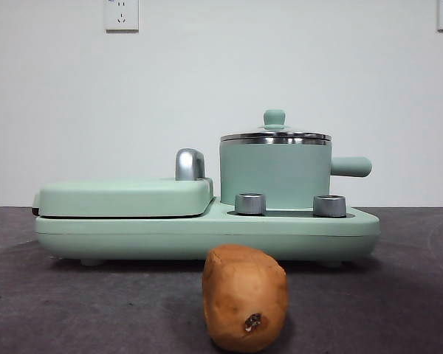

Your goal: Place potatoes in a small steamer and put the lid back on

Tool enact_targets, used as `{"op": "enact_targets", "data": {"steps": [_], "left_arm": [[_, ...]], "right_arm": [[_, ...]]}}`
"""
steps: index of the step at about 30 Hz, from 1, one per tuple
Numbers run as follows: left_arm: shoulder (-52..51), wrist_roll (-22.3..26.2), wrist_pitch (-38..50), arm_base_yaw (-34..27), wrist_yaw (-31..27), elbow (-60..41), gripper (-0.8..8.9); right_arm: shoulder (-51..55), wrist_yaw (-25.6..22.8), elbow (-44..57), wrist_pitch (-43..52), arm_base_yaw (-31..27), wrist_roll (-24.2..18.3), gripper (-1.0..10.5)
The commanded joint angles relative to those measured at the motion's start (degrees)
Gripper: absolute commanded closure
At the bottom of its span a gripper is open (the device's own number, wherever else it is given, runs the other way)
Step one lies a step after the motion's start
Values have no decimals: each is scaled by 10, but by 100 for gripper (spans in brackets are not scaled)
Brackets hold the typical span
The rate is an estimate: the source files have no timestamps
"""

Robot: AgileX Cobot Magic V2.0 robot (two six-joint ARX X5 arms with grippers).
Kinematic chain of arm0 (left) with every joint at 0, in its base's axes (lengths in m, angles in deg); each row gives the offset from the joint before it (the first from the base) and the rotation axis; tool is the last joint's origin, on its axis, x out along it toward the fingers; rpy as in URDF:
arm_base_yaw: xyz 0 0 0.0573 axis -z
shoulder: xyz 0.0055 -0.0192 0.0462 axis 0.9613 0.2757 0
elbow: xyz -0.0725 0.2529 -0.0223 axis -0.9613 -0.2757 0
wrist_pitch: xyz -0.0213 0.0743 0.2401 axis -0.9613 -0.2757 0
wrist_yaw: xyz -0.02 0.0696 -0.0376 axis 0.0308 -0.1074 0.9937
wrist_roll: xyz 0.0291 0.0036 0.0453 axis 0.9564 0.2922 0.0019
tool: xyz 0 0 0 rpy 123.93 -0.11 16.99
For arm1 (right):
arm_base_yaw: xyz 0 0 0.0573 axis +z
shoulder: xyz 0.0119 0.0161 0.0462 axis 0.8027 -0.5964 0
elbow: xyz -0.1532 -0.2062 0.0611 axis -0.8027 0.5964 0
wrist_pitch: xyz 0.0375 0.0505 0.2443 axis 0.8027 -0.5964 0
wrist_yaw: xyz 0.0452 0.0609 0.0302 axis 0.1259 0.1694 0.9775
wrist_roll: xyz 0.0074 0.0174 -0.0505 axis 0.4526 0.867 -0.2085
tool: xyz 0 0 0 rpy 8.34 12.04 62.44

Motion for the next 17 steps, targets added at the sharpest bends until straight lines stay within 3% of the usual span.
{"op": "enact_targets", "data": {"steps": [1, 8, 17], "left_arm": [[32, -23, -3, 0, 25, 48, 796], [162, -20, -46, 1, 128, 185, 795], [345, 33, -108, 26, 214, 391, 795]], "right_arm": [[-28, 16, -54, -19, 0, 36, 936], [-135, 91, -187, -65, 0, 37, 936], [-271, 266, -333, -115, 0, -1, 936]]}}
